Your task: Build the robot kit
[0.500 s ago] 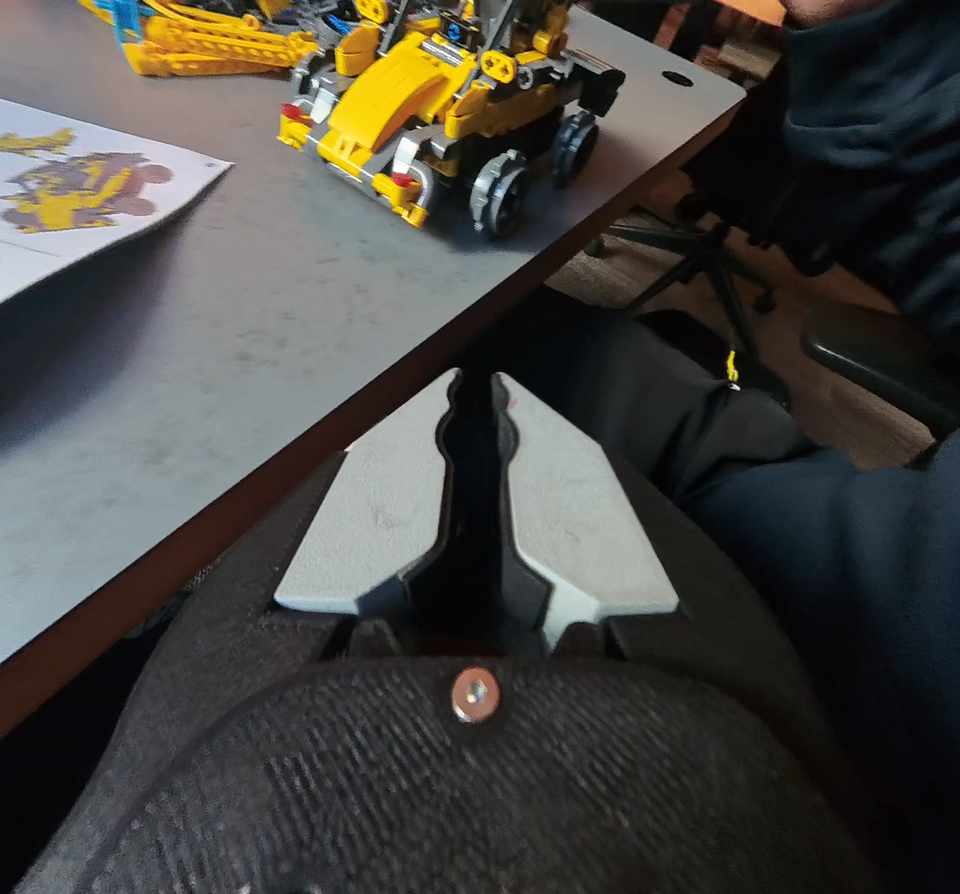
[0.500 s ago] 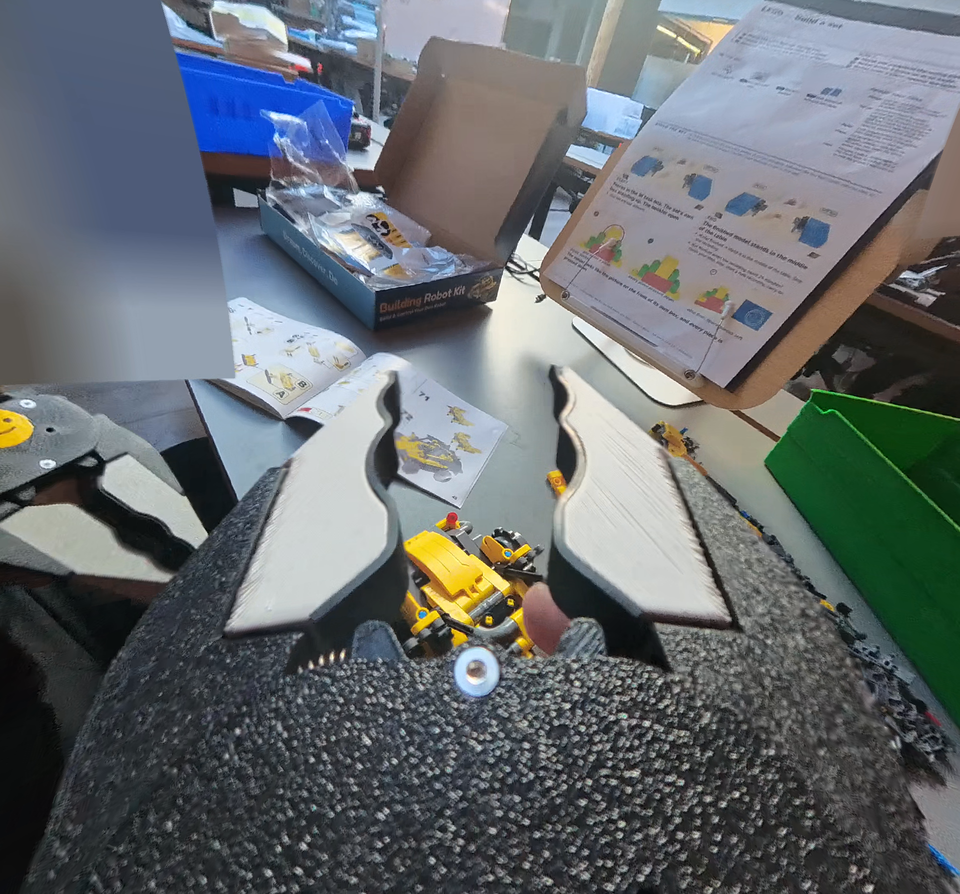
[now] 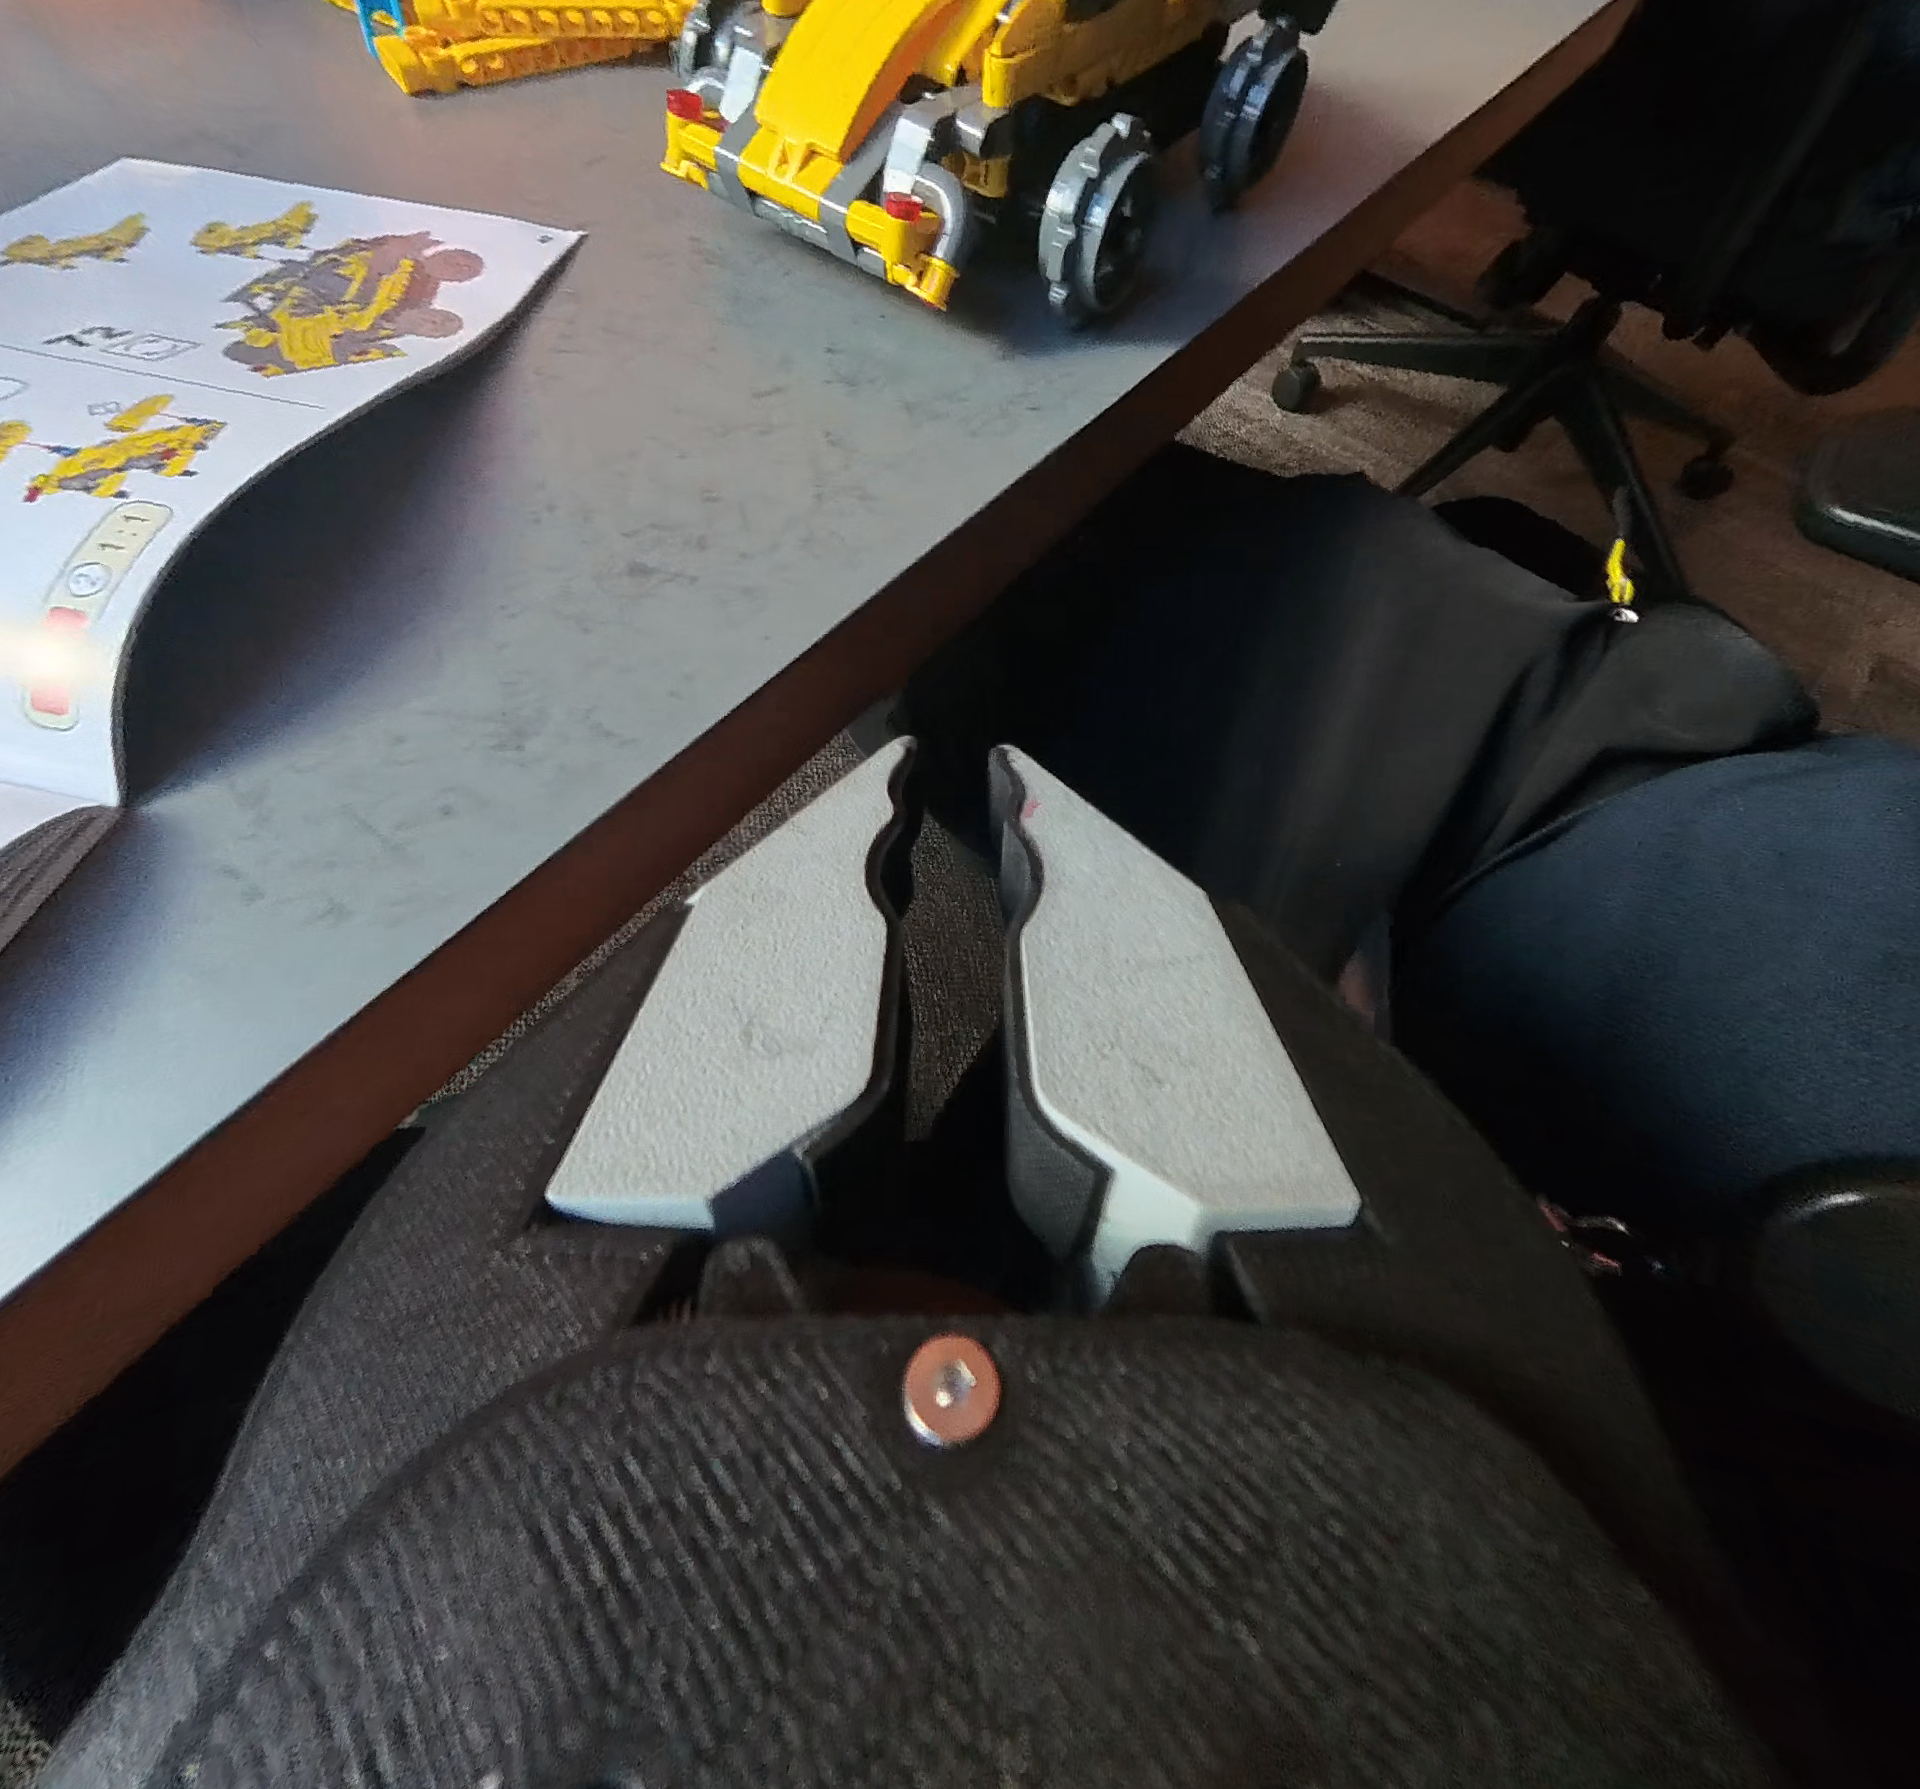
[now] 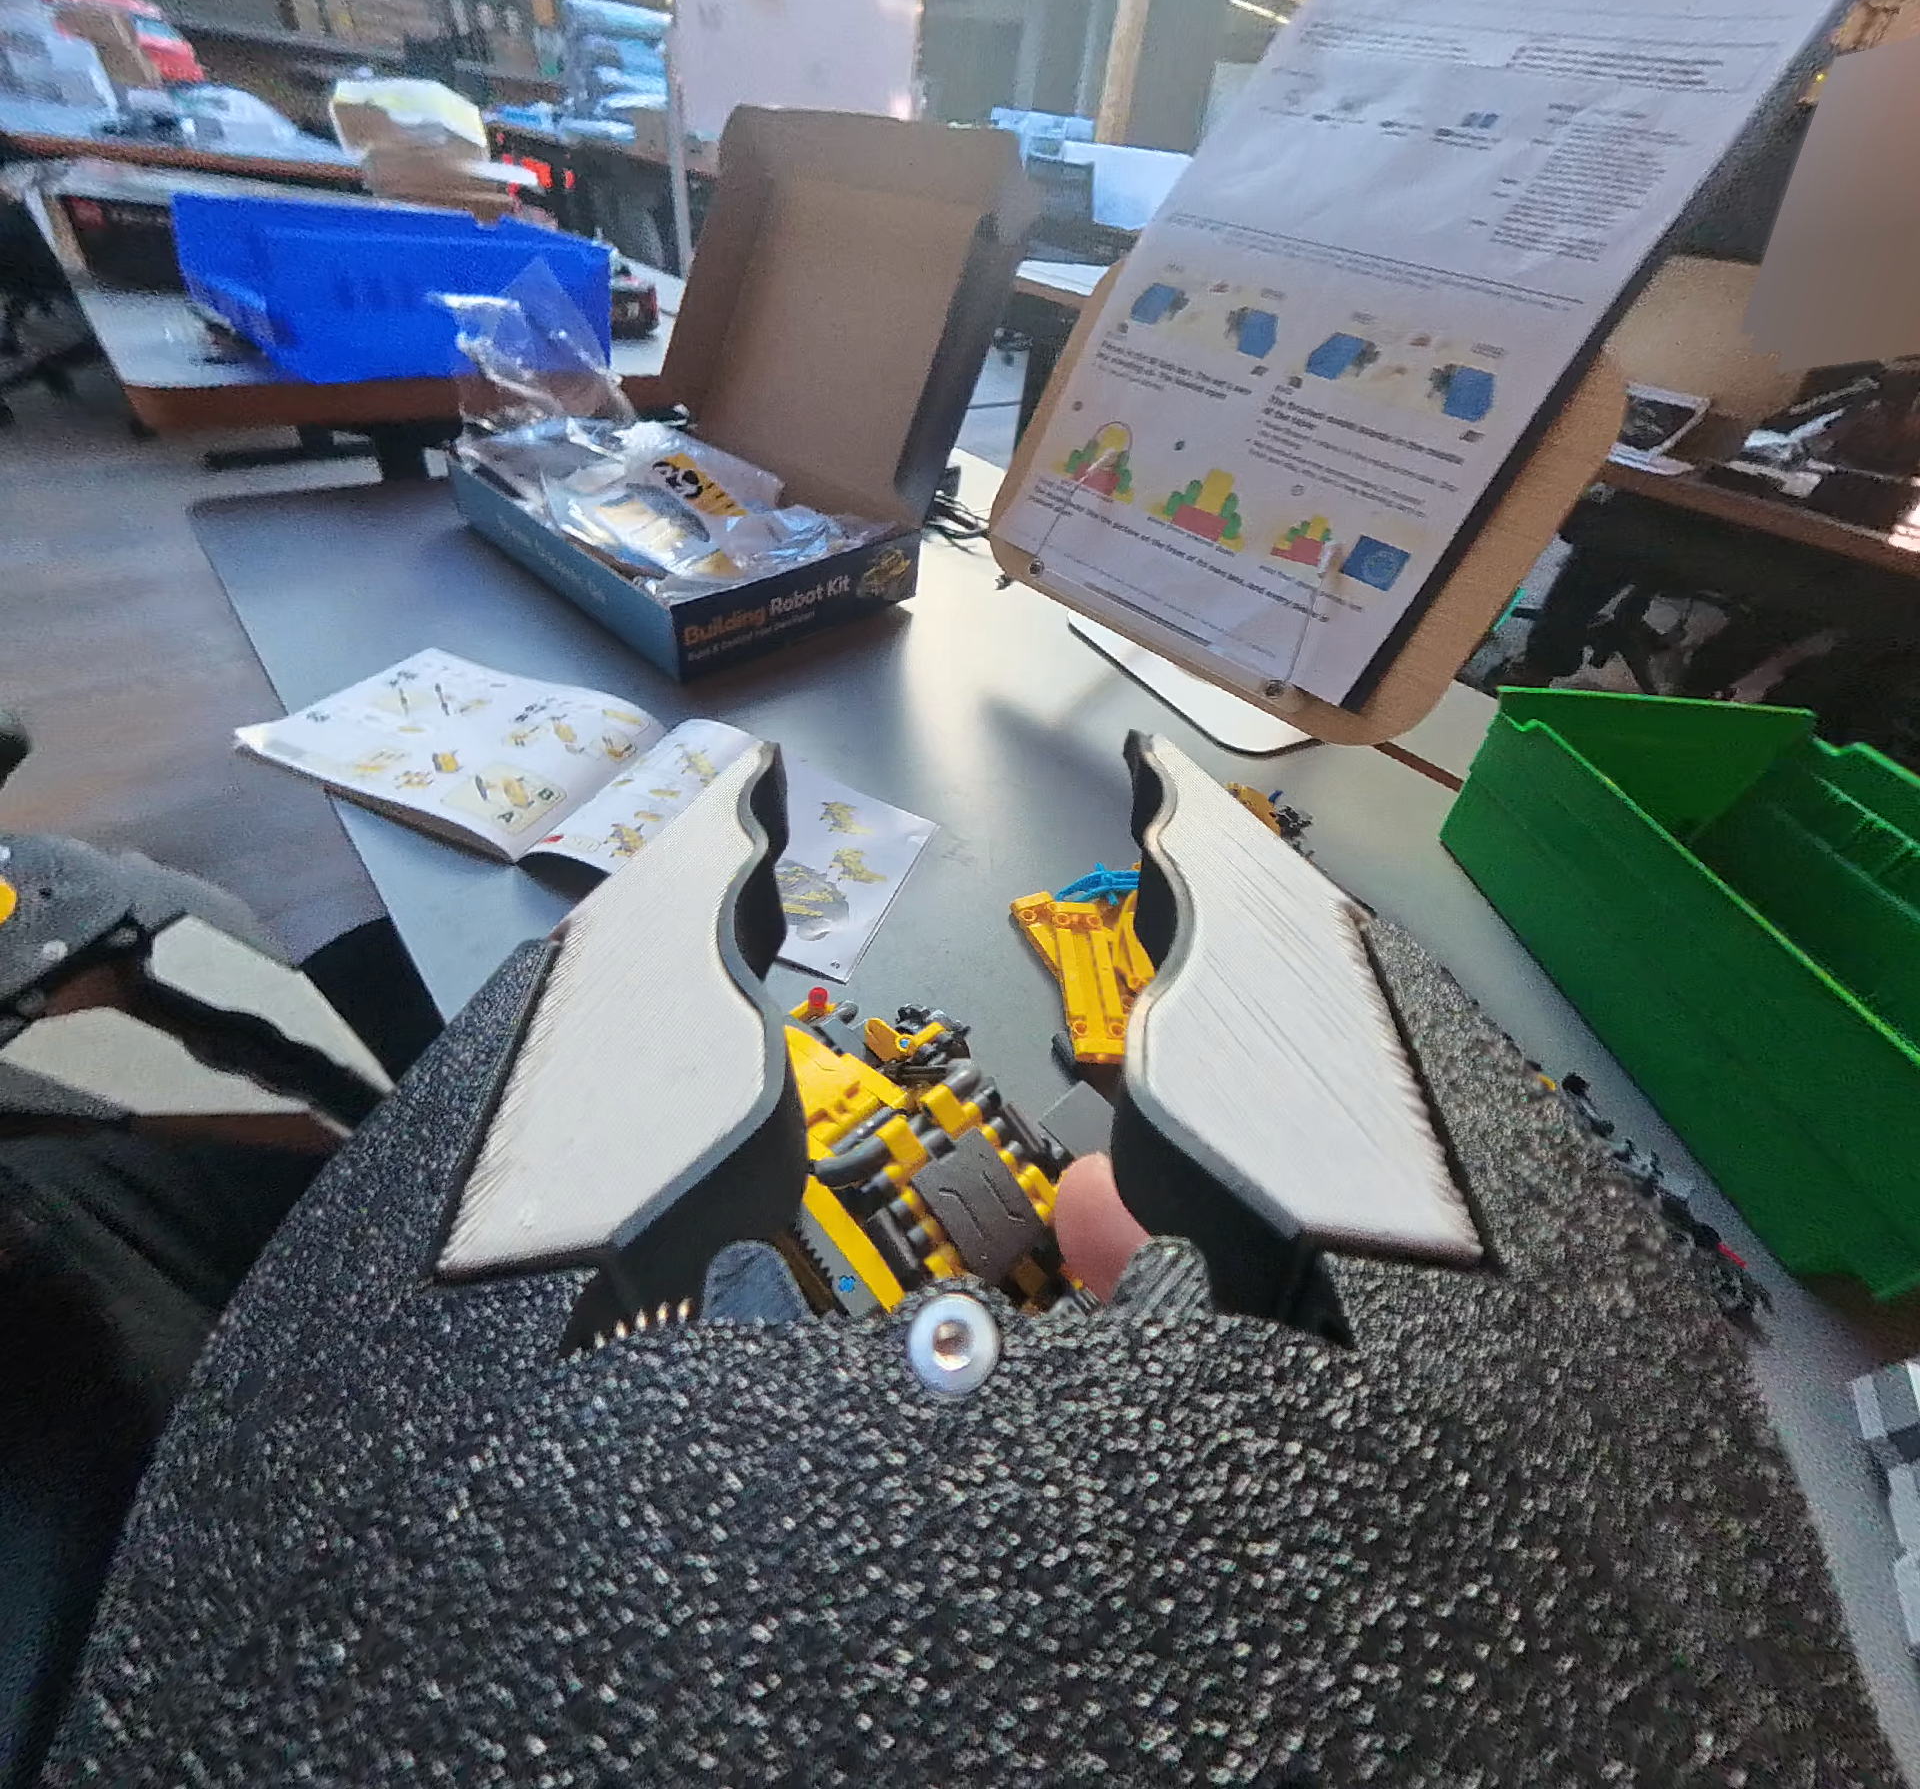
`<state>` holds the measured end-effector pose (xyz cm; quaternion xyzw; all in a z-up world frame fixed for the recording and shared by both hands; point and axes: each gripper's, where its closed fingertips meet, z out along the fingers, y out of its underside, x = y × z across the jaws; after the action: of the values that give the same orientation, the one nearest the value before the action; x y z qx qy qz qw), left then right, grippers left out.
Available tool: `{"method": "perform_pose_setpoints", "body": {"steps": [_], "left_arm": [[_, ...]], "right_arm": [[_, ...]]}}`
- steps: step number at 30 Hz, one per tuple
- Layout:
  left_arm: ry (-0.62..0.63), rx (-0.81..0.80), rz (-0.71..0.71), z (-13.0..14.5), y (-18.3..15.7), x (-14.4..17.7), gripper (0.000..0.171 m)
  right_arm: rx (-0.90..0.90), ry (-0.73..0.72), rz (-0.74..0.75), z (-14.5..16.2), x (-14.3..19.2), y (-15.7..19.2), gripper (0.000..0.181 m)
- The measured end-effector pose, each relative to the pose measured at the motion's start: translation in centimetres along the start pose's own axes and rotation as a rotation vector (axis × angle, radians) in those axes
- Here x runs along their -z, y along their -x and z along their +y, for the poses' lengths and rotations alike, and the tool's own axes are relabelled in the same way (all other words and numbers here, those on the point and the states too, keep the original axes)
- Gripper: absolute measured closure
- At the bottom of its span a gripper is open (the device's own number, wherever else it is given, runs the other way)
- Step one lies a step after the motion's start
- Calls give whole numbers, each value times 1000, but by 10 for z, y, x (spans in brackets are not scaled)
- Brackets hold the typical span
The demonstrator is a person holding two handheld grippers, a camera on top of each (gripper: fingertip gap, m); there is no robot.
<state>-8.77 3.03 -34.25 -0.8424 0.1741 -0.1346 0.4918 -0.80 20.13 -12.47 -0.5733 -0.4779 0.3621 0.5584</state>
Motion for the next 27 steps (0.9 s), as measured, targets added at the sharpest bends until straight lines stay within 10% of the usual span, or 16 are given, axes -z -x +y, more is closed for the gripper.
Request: {"method": "perform_pose_setpoints", "body": {"steps": [27], "left_arm": [[-4, -118, -27, 0, -5, 0, 163]], "right_arm": [[-121, 7, 13, 16, 1, -19, 125]]}}
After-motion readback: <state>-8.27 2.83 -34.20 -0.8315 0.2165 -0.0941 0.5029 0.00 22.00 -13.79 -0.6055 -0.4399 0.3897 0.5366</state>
